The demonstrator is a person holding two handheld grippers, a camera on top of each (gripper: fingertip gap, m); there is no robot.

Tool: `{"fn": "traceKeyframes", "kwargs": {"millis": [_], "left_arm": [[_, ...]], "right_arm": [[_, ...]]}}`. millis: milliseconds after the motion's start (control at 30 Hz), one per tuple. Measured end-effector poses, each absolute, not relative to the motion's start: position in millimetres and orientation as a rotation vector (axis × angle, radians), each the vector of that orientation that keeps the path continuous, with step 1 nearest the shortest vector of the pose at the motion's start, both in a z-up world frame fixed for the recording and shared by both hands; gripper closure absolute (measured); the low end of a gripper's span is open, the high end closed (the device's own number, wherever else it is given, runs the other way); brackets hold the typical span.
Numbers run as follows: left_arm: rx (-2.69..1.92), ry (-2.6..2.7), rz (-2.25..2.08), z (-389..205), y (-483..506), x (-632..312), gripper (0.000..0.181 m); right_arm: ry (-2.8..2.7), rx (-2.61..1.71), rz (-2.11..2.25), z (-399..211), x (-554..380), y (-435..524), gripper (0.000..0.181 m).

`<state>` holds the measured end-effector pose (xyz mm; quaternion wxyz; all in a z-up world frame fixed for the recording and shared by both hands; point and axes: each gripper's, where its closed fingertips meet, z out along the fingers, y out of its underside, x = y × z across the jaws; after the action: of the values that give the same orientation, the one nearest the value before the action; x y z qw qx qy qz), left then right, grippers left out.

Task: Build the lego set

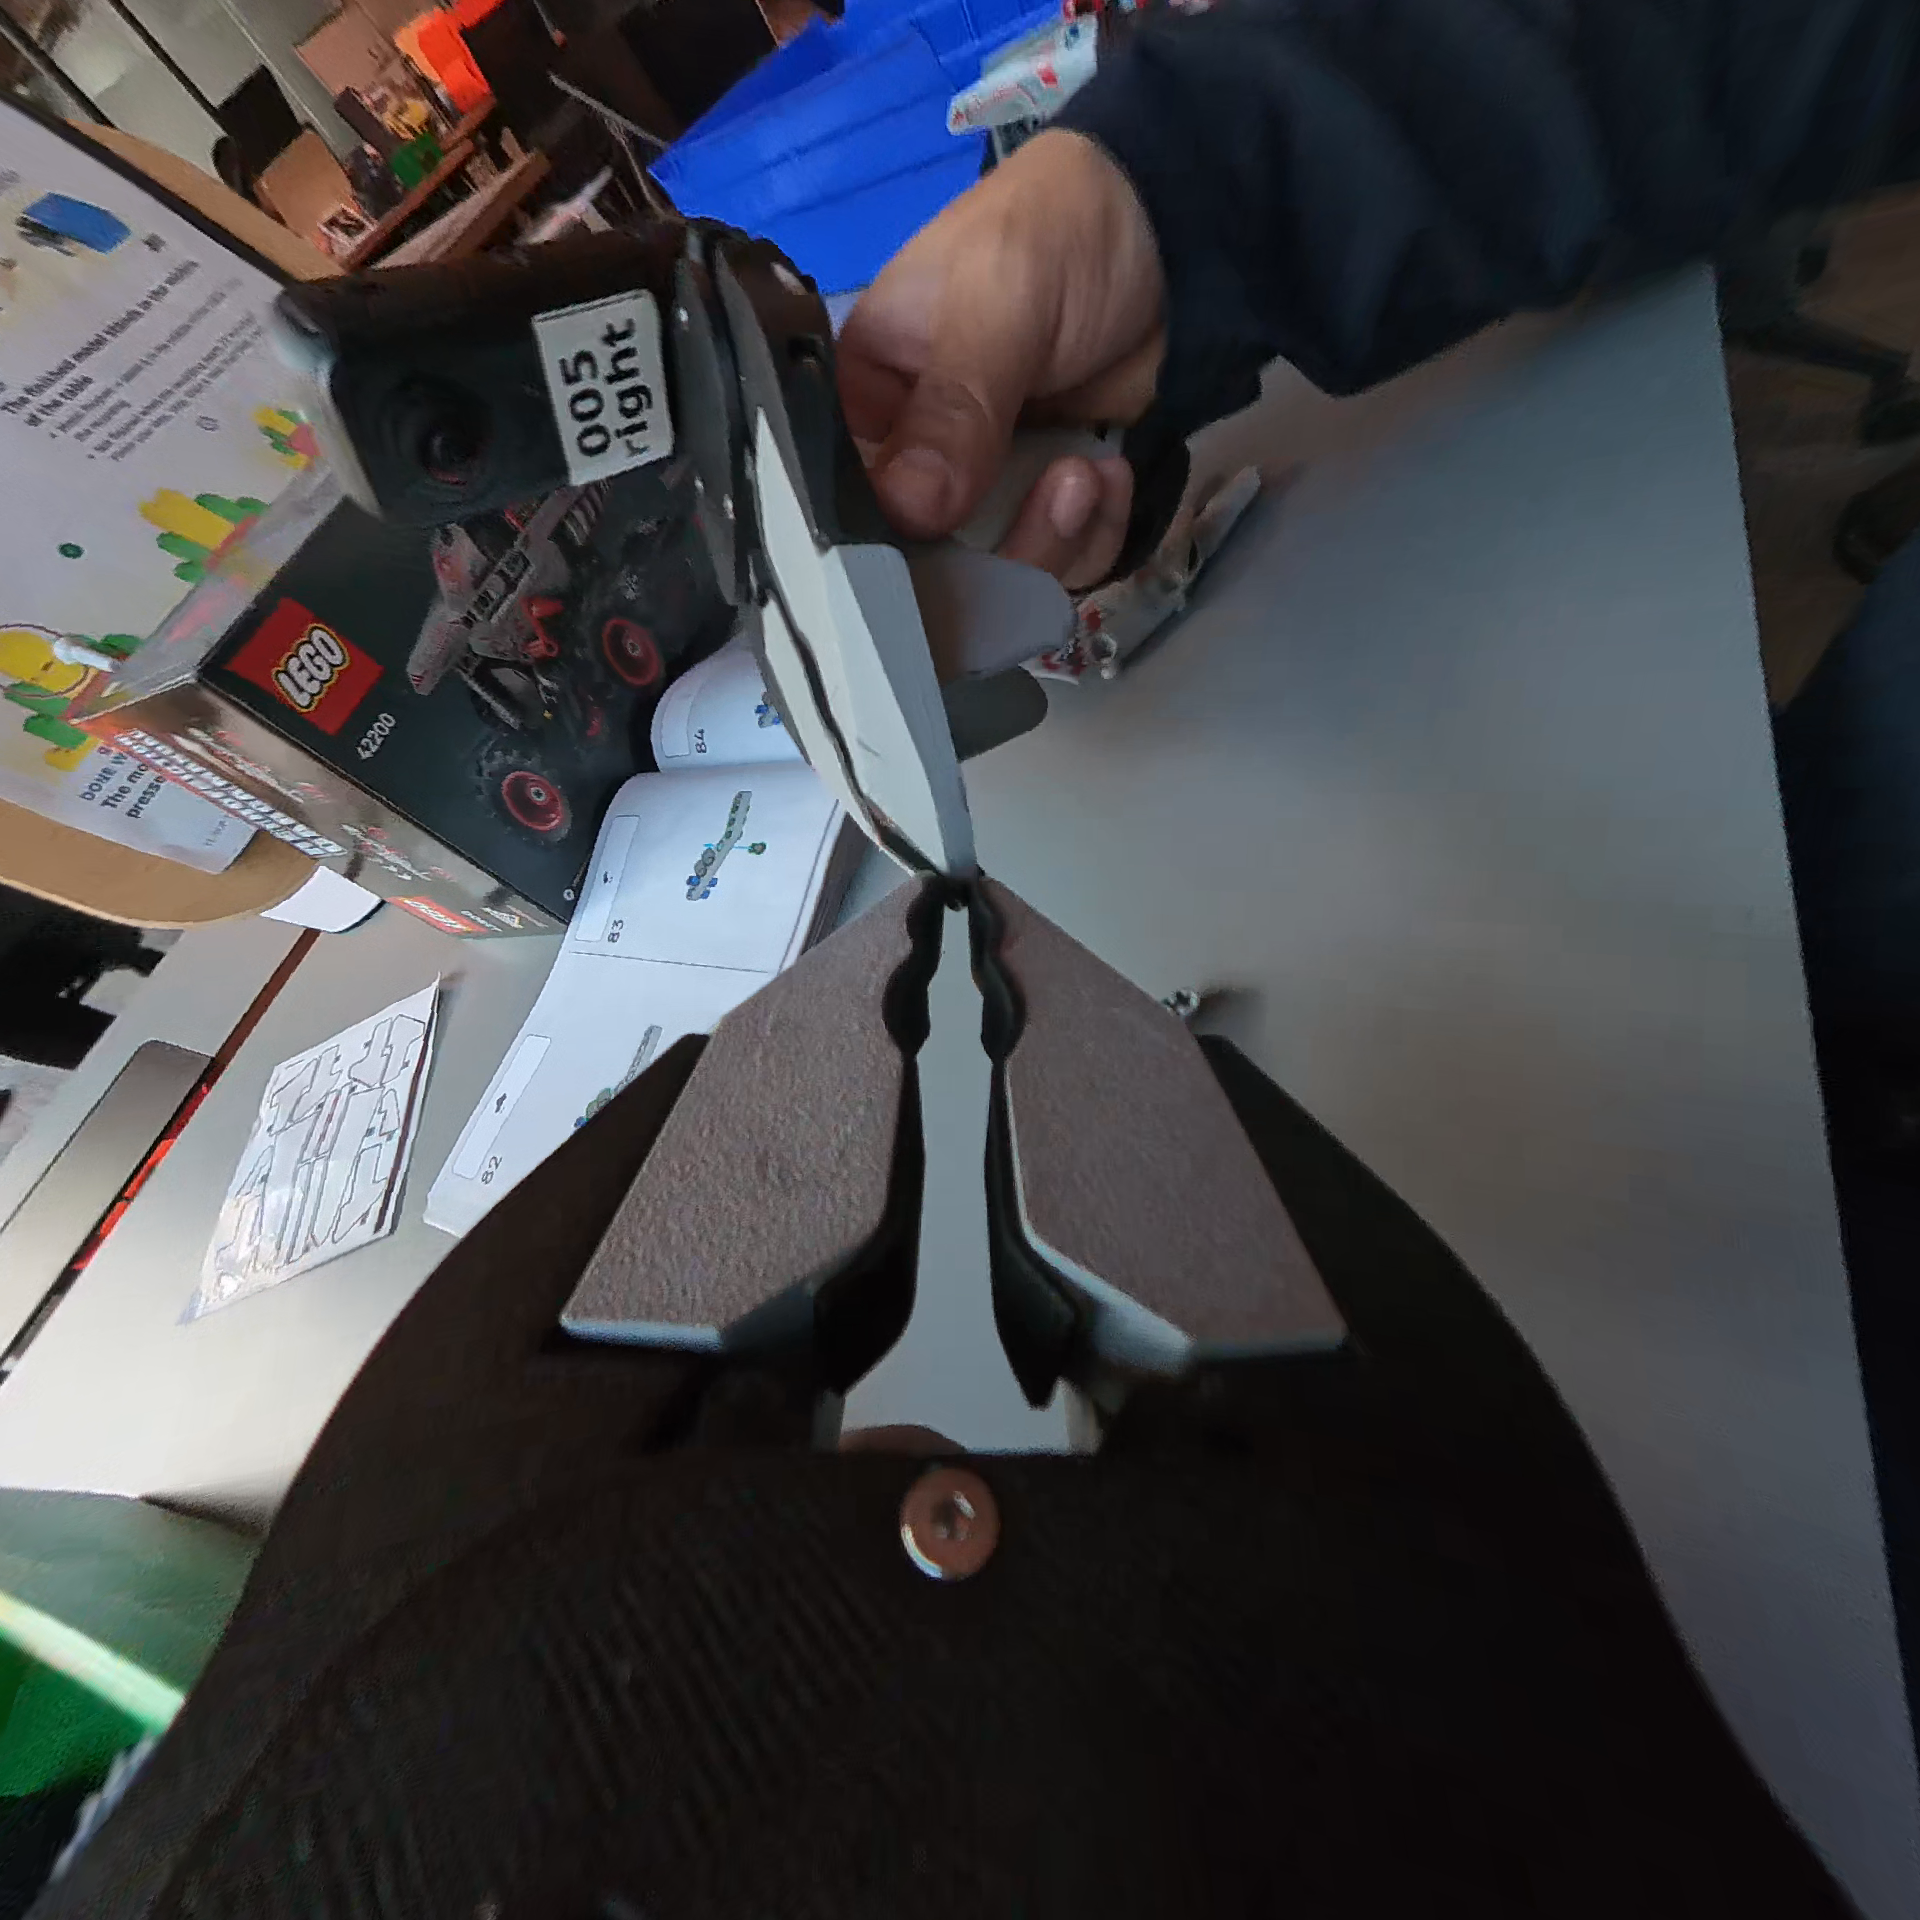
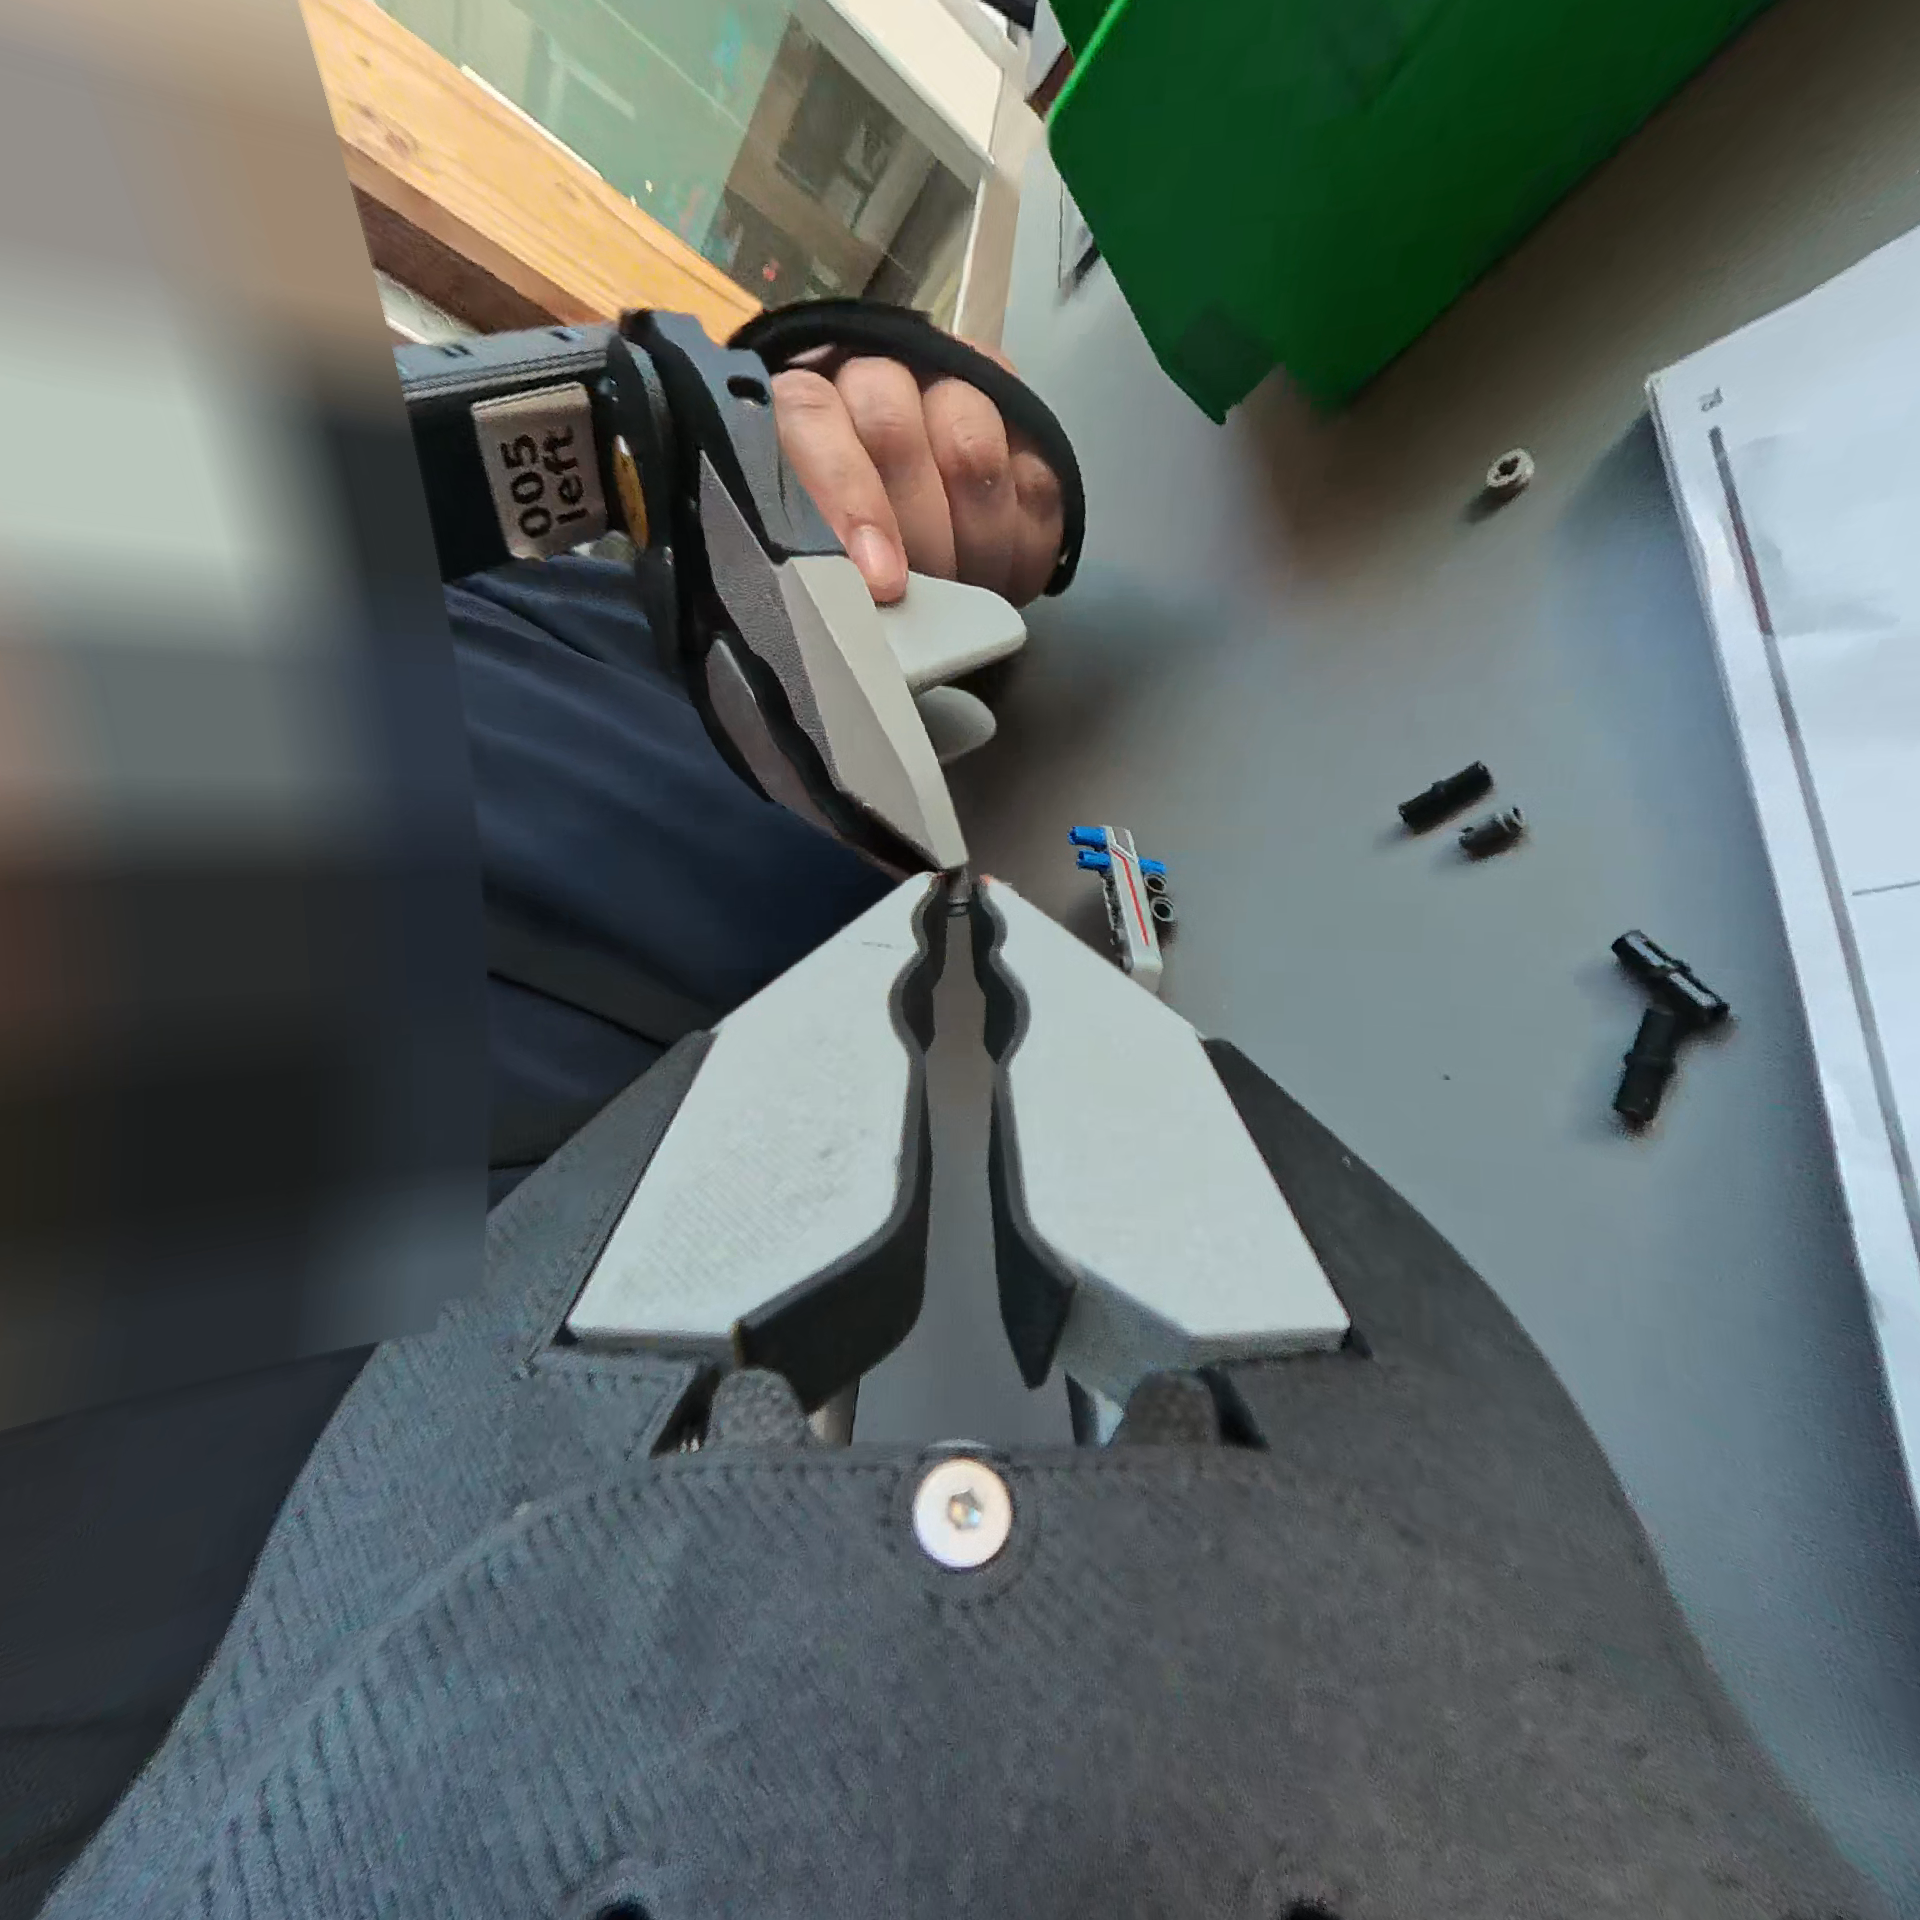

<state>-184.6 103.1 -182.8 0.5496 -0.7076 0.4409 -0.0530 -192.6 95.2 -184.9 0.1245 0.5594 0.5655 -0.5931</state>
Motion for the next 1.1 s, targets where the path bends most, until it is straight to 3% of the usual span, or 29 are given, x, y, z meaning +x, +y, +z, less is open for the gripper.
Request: {"fn": "traceKeyframes", "kwargs": {"millis": [1100], "left_arm": [[-1.721,1.019,-0.132,-189,110,-192,0.179]], "right_arm": [[1.565,1.67,-1.81,-183,-199,101,0.181]]}}
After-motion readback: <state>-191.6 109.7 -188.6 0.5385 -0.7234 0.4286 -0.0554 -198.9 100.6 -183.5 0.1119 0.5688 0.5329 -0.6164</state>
